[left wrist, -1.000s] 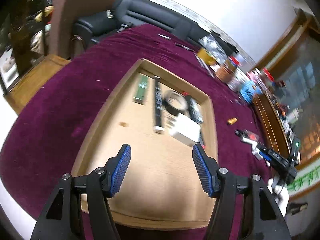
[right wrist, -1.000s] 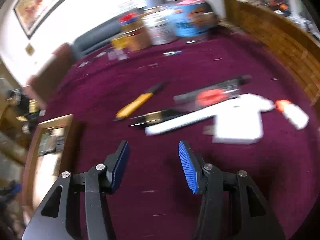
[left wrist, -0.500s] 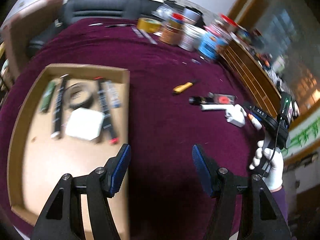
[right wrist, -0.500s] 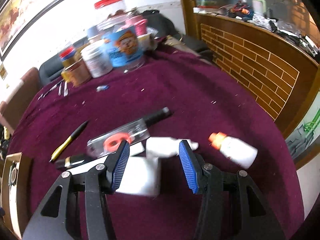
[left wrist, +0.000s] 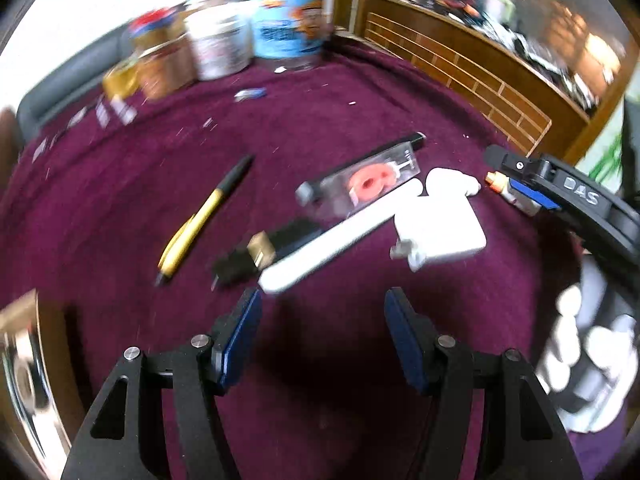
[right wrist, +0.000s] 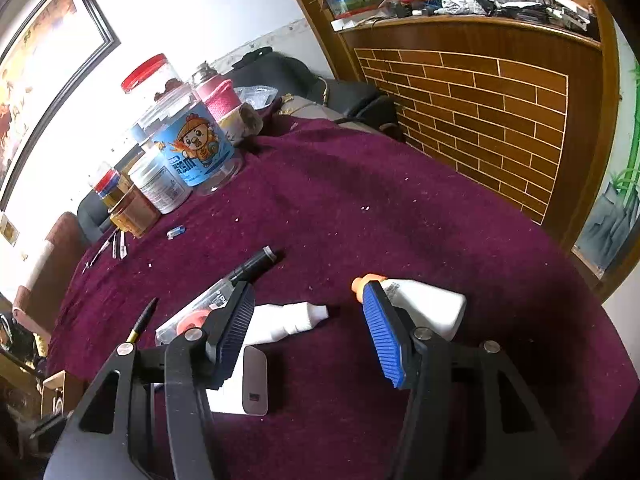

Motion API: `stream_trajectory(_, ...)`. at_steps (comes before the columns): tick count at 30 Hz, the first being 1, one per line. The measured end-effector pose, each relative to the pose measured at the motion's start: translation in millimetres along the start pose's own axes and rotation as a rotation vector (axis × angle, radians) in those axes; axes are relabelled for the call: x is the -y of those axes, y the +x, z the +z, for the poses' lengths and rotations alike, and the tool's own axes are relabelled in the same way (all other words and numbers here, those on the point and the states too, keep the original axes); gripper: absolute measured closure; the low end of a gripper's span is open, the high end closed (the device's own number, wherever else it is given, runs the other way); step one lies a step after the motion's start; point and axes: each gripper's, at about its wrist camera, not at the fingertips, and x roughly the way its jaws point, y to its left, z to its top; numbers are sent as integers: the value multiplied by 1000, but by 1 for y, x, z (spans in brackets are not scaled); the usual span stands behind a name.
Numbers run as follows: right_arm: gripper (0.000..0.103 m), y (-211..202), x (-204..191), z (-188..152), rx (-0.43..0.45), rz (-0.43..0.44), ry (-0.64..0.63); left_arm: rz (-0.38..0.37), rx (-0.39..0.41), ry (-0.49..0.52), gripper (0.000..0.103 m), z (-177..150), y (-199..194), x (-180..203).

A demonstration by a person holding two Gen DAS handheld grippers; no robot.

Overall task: Organize rigid objects
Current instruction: 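Move both tools back over the table toward the remaining items, then grasp the yellow-and-black pen with the left tool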

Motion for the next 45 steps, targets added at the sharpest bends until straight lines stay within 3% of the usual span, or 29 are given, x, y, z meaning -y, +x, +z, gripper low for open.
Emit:
stream_trajectory(5,48,1,-7,-4,0,-11,-46,22,35,131,45,20,21,22)
stream_trajectory(8,48,3,-11,-6,-5,-23,-69,130,34,254,48,16,28,41)
stream_trajectory(10,48,4,-11,-6,-9,-26,-75,156,48,308,77,6,24,49)
stream_trajectory(11,48,4,-11,-7,-10,-27,-76,165,47,313,85,4,21,50)
stream_trajectory(12,48,4,-12,-7,-12,-29,-78,146,40,302,103,3,18,48)
stream_trajectory(13,48,5,-11,-7,-15,-30,-80,80,-18,262,103,1,18,41)
stream_trajectory(14,48,5,-11,-7,-18,-31,-81,65,-43,246,103,-6,18,36)
stream_trajectory(16,48,6,-11,-8,-24,-32,-81,73,-30,259,103,-24,10,29)
stream_trajectory(19,48,6,-9,-8,-28,-33,-73,-10,-66,189,103,-39,-8,11)
stream_trajectory(21,48,7,-7,-8,-36,-27,-62,-16,-27,159,101,-40,-25,-3)
stream_trajectory(23,48,8,-6,-8,-46,-18,-51,3,0,100,83,-31,-30,-19)
stream_trajectory(24,48,8,-5,-8,-48,-16,-49,16,19,60,64,-23,-31,-29)
stream_trajectory(25,48,8,-5,-8,-47,-15,-49,30,55,12,57,-13,-30,-41)
stream_trajectory(27,48,7,-6,-8,-44,-15,-52,35,91,-23,57,0,-23,-53)
stream_trajectory(33,48,13,-10,-9,-70,-12,-71,106,57,-43,57,34,19,-69)
stream_trajectory(38,48,12,-19,-10,-57,-2,-108,184,-12,-14,56,38,50,-66)
stream_trajectory(41,48,11,-22,-10,-48,-3,-122,150,16,-31,72,32,47,-66)
stream_trajectory(42,48,11,-21,-11,-50,-6,-122,144,14,-26,92,31,45,-64)
stream_trajectory(45,48,14,-19,-11,-69,-7,-110,113,-6,-23,96,17,35,-61)
